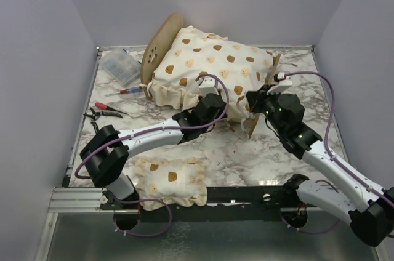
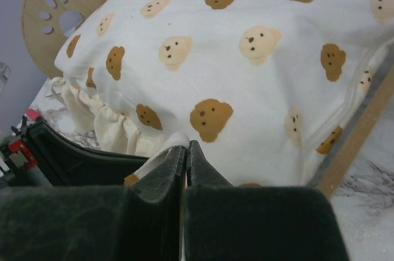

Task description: Set up the pet bed

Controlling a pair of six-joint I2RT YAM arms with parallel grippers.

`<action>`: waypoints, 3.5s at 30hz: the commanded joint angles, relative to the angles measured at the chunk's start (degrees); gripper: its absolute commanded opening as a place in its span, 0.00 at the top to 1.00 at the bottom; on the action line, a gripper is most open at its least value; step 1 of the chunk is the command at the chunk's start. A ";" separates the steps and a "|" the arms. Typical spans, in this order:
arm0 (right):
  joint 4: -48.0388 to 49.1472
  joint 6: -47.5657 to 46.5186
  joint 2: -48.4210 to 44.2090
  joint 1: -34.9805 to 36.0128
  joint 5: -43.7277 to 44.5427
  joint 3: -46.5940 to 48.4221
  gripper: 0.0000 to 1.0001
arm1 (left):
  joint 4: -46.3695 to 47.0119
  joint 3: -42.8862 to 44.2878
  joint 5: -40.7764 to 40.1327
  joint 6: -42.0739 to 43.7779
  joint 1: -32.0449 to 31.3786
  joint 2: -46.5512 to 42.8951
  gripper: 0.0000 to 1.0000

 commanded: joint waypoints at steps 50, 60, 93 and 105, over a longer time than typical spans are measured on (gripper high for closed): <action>18.95 -30.92 -9.91 -9.46 -20.95 -18.08 0.99 | 3.16 -2.79 4.20 -1.11 0.15 -2.87 0.86; 14.68 -37.96 -7.13 -12.42 -27.12 -11.92 0.99 | 3.78 -3.51 4.47 -1.02 0.13 -3.52 0.86; -25.58 -16.87 -14.70 -13.80 -17.11 0.51 0.37 | 3.56 -2.25 8.08 -0.34 -0.47 -2.24 0.86; -42.37 -10.13 -7.25 -13.81 -26.67 14.45 0.38 | 0.80 0.52 7.98 -0.48 -1.68 -0.10 0.86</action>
